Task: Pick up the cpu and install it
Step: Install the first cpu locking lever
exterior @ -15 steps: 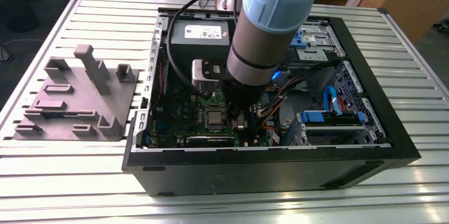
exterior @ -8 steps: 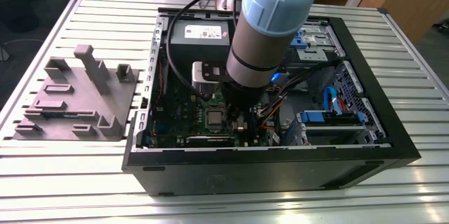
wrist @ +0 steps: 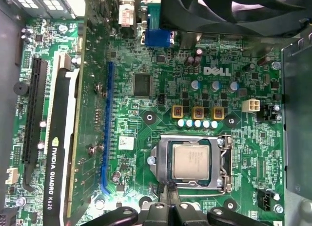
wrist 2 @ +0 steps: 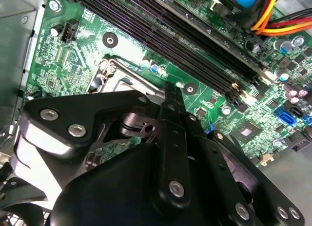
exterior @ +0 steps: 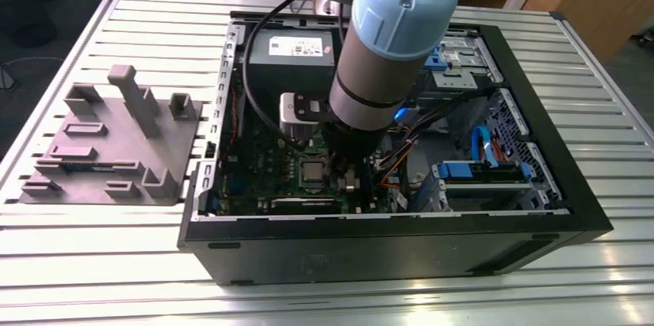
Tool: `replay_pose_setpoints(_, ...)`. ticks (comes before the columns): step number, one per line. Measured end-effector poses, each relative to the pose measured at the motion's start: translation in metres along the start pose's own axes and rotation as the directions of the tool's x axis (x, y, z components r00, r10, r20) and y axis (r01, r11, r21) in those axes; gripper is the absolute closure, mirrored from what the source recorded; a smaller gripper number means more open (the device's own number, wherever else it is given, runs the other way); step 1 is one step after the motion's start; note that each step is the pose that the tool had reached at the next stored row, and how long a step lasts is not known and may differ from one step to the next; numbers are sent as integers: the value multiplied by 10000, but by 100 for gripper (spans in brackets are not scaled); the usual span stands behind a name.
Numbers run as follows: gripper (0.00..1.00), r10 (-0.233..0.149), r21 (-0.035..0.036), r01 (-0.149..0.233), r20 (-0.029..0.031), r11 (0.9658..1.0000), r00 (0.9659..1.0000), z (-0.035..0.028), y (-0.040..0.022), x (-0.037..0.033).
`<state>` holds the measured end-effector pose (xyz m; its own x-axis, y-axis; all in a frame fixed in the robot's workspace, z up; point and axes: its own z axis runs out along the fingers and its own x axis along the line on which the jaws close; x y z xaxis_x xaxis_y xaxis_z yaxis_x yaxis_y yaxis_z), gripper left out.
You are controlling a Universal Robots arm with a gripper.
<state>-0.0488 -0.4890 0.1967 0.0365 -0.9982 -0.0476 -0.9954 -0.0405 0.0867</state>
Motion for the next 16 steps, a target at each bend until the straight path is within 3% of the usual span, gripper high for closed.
replay_pose_setpoints(16,90,-38,-2,38,-3,10000,10000,38,-3,1)
